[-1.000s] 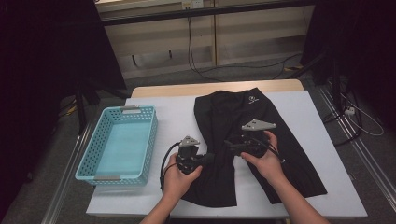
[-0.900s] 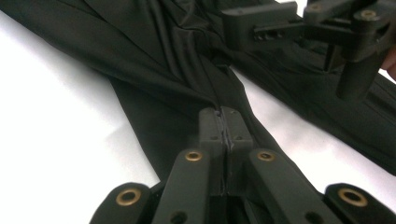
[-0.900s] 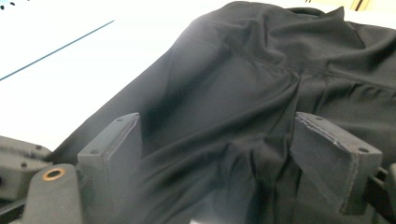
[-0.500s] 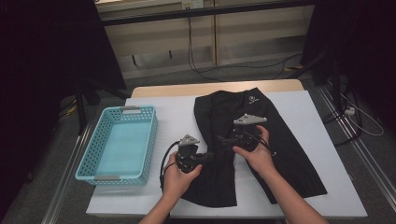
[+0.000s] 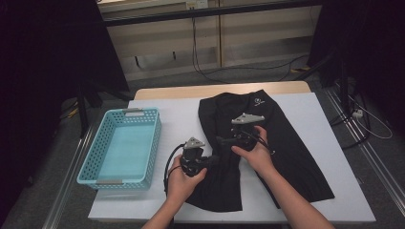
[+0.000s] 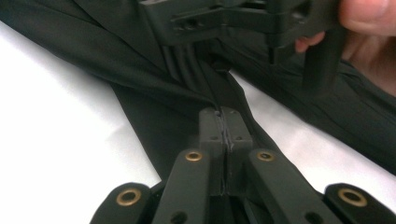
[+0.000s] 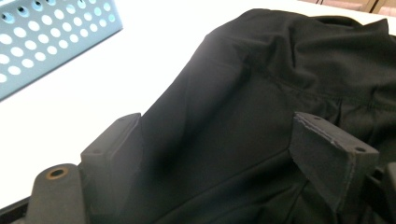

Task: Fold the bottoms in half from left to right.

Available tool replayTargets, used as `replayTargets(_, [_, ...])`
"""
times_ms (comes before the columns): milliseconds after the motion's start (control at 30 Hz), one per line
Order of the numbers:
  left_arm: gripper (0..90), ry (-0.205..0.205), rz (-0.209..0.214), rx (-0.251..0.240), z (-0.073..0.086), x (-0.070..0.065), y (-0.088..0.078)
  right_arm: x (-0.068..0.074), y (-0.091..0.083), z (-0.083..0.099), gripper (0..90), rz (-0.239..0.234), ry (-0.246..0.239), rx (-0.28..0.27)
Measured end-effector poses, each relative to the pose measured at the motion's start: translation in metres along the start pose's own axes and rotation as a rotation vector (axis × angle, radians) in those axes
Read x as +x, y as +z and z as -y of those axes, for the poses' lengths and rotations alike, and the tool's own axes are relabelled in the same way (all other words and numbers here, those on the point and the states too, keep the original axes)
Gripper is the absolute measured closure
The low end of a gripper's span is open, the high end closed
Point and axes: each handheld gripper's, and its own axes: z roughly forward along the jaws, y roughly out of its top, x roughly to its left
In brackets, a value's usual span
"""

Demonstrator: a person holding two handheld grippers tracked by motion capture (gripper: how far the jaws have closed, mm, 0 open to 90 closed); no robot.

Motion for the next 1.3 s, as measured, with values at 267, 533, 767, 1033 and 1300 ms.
replayTargets(267, [89.1, 0.003, -0.003, -0.005, -0.001, -0.001, -0.002, -0.001, 0.018, -0.007, 20.0, -0.006, 0.007, 0.016])
replayTargets(533, [89.1, 0.012, 0.022, -0.007, -0.001, -0.007, -0.001, 0.009, 0.045, -0.006, 37.2, -0.048, 0.037, 0.048])
replayTargets(767, [89.1, 0.025, 0.03, -0.005, -0.001, -0.009, -0.001, 0.012, 0.051, -0.002, 87.8, -0.098, 0.01, 0.108])
replayTargets(1033, [89.0, 0.022, 0.048, -0.018, -0.005, -0.011, 0.002, -0.007, 0.018, -0.006, 88.7, -0.057, -0.064, 0.112])
replayTargets(1300, [88.9, 0.015, 0.084, -0.017, -0.006, -0.018, 0.007, -0.03, -0.03, 0.007, 88.6, -0.021, -0.052, 0.084])
